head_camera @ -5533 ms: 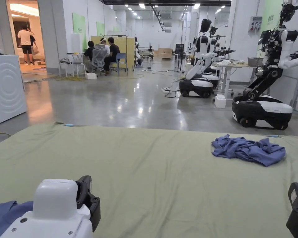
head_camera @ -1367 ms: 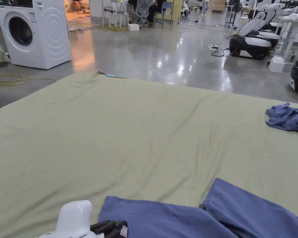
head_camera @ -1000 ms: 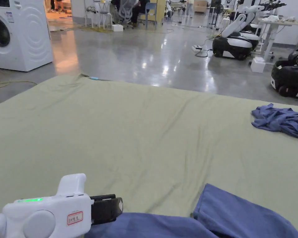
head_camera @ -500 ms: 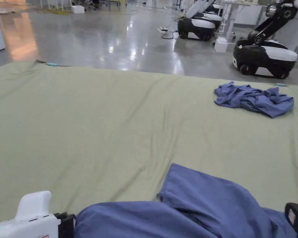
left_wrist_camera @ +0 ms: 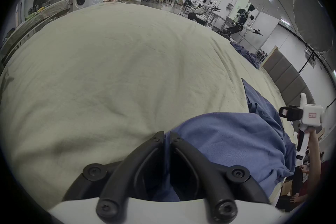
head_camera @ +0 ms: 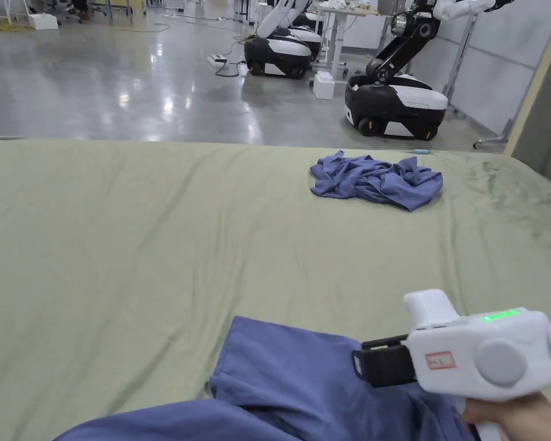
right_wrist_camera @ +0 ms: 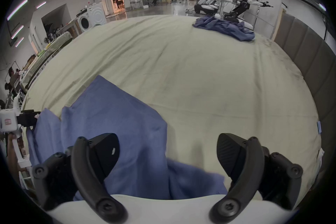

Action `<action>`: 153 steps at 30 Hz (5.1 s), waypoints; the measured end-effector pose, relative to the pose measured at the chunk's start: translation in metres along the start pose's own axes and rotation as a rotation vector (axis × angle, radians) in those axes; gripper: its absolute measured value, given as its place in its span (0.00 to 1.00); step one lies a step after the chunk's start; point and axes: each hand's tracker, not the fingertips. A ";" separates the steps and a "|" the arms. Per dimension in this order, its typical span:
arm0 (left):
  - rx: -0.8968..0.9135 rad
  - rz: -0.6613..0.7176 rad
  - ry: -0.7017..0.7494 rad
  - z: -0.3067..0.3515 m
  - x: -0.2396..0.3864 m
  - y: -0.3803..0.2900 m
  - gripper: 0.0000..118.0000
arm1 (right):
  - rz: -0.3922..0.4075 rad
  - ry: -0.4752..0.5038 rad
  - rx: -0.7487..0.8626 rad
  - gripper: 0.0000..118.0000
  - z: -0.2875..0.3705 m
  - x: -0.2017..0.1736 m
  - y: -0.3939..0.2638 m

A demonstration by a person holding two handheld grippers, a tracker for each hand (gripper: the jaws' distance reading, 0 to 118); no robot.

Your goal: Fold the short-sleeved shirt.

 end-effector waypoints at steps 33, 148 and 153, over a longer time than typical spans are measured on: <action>0.478 -0.159 -0.102 0.207 0.075 0.267 0.05 | -0.180 -0.090 0.717 0.06 0.312 0.054 0.148; 0.123 0.066 0.028 0.178 -0.028 -0.108 0.00 | -0.330 -0.254 0.253 0.02 0.226 -0.017 -0.235; 0.091 0.084 -0.035 0.162 -0.030 -0.114 0.09 | -0.362 -0.211 0.253 0.02 0.226 -0.017 -0.240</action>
